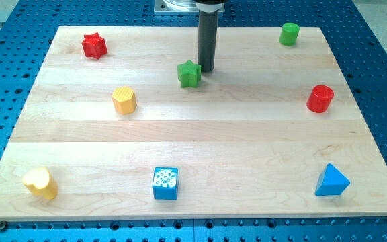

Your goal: Touch the bottom of triangle

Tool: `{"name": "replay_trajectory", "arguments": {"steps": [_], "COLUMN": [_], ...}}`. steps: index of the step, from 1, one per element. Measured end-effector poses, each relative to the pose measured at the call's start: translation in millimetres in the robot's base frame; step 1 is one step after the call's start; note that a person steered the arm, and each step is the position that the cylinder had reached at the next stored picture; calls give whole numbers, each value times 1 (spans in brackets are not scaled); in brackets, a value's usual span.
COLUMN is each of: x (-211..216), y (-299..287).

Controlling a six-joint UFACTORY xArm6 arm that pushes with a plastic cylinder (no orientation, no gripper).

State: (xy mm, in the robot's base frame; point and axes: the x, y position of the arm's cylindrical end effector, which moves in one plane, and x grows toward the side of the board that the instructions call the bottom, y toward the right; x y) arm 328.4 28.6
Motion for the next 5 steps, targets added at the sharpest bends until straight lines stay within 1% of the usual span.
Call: {"name": "replay_trajectory", "arguments": {"steps": [1, 2, 3, 4, 5], "x": [19, 41, 39, 36, 48], "y": [-7, 17, 119, 201, 264]}}
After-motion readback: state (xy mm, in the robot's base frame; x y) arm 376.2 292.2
